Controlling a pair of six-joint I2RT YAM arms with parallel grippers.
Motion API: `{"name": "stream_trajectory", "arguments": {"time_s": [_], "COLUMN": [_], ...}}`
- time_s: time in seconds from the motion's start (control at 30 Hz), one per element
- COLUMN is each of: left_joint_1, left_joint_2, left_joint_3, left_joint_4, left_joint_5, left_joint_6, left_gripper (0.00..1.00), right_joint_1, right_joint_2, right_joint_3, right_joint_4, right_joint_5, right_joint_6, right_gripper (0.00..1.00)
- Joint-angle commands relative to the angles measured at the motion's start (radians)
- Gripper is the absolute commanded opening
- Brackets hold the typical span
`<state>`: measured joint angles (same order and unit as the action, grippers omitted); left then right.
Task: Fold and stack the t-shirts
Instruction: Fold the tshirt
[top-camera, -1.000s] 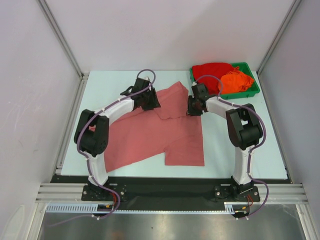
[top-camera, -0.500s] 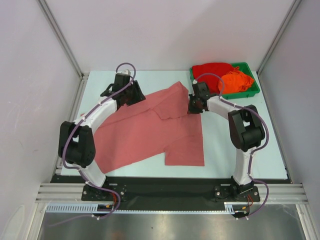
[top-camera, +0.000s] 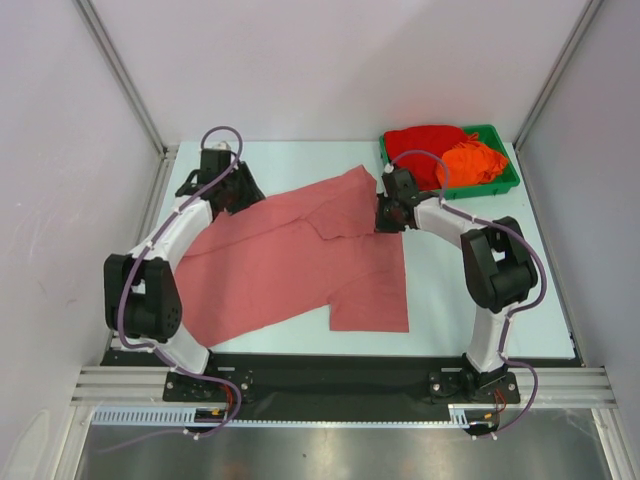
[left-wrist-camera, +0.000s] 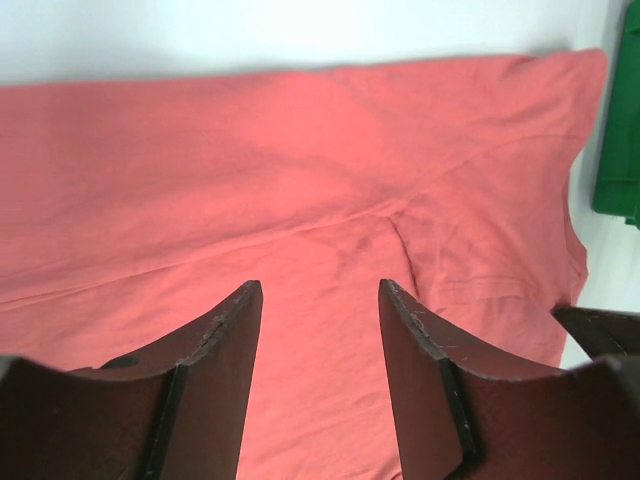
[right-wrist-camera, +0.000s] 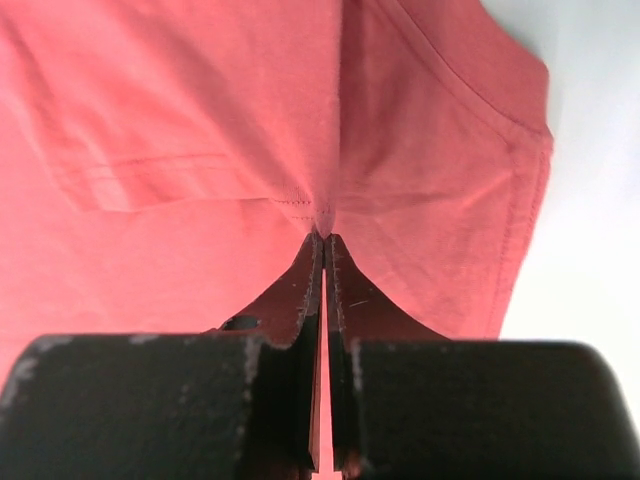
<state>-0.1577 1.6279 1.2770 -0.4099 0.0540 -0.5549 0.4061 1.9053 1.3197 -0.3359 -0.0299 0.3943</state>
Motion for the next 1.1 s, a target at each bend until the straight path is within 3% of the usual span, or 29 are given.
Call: {"name": "stream_trajectory", "arguments": {"time_s": [0.0,0.33,0.37,0.5,0.57,0.8,0.93,1.07], "left_joint_1": [0.037,0.073,0.078,0.119,0.148,0.319,0.357,0.402], "left_joint_2": [-0.060,-0.066,-0.068,-0.059,-0.046,0.016,0.087,0.150], "left_joint_3": [0.010,-0.008,-0.013,-0.022,-0.022,0.002,0.021,-0.013], "left_joint_4": [-0.009,-0.012,-0.010,-0.013,-0.023,-0.056,-0.058,-0.032], "left_joint_5": [-0.013,-0.009,-0.009,0.015,0.047,0.107,0.104,0.144], "left_joint_6": [0.032,0.041,0.042,0.043,0.036,0.038,0.044,0.021], "left_gripper": [0.56,0.56,0.57,0.57,0.56,0.45,0.30,0.23], "right_joint_1": [-0.001,-0.021,-0.023,-0.020,-0.018,-0.018,-0.024,-0.033], "right_joint_2": [-0.068,-0.018,-0.017,-0.049,-0.031,0.178,0.333,0.463], "right_joint_3": [-0.025,-0.039,-0.036,-0.019,0.061,0.384,0.553,0.706], "right_joint_4": [-0.006,0.023,0.018,0.035,0.031,0.115,0.155,0.184], "right_joint_5": [0.028,0.039,0.039,0.088,0.110,0.039,-0.040,-0.103], "right_joint_6": [0.015,-0.018,-0.023,-0.076,-0.107,-0.209,-0.187,-0.141], "right_gripper": [0.00,0.03,0.06,0.42,0.47,0.46,0.34,0.23]}}
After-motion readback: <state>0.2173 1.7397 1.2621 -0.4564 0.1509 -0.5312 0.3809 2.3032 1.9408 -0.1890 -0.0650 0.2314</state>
